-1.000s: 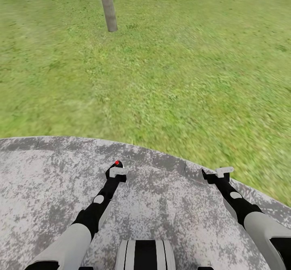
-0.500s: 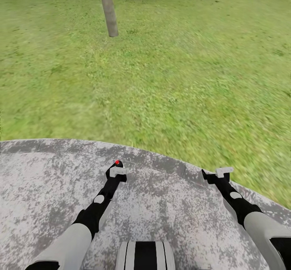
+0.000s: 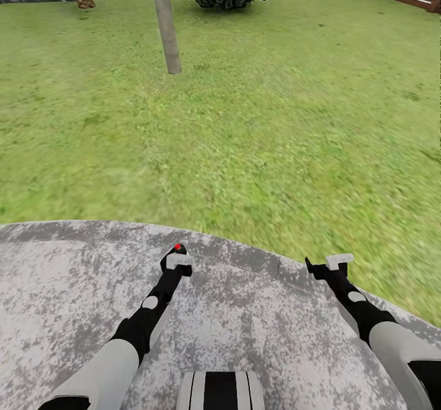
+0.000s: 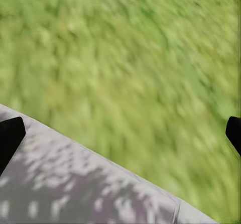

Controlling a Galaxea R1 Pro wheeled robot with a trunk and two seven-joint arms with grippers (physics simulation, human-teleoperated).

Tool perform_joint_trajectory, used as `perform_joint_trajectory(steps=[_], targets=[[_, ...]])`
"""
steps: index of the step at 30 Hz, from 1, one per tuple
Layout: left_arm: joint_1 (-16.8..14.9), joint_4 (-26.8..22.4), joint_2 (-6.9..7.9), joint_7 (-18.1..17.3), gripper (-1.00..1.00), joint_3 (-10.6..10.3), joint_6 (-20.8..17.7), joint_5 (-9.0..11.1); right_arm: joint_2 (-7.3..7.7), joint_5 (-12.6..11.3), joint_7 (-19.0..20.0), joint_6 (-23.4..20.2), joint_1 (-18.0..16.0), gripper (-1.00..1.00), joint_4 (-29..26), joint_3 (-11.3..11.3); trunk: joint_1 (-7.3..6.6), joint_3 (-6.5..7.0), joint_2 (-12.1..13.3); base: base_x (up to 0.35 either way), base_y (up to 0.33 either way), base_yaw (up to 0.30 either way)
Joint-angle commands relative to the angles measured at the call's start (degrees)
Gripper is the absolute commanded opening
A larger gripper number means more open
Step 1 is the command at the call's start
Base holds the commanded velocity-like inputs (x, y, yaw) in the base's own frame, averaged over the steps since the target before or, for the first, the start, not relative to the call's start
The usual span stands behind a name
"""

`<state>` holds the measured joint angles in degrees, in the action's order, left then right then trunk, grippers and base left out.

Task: In the garden, pick up the pesticide atomizer on the floor and spray pesticide onto both trees until each tree trunk is fully covered.

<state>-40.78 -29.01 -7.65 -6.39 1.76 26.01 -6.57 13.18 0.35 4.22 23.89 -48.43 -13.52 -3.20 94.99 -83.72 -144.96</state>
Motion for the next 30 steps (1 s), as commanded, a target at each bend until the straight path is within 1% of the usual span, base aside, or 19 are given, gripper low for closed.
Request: perform_joint_trajectory(steps=[1,30], targets=[[0.0,0.0,0.0,0.1,-1.0,0.0,0.0,0.0,-0.04,0.0,0.0,0.0,0.0,1.0,0.0,0.0,-0.02,0.23,0.0,0.0,0.0,0.0],[0.0,0.1,0.0,0.1,-1.0,0.0,0.0,0.0,-0.26,0.0,0.0,0.0,0.0,1.0,0.6,0.0,-0.77,6.65,0.4,0.0,0.0,0.0]])
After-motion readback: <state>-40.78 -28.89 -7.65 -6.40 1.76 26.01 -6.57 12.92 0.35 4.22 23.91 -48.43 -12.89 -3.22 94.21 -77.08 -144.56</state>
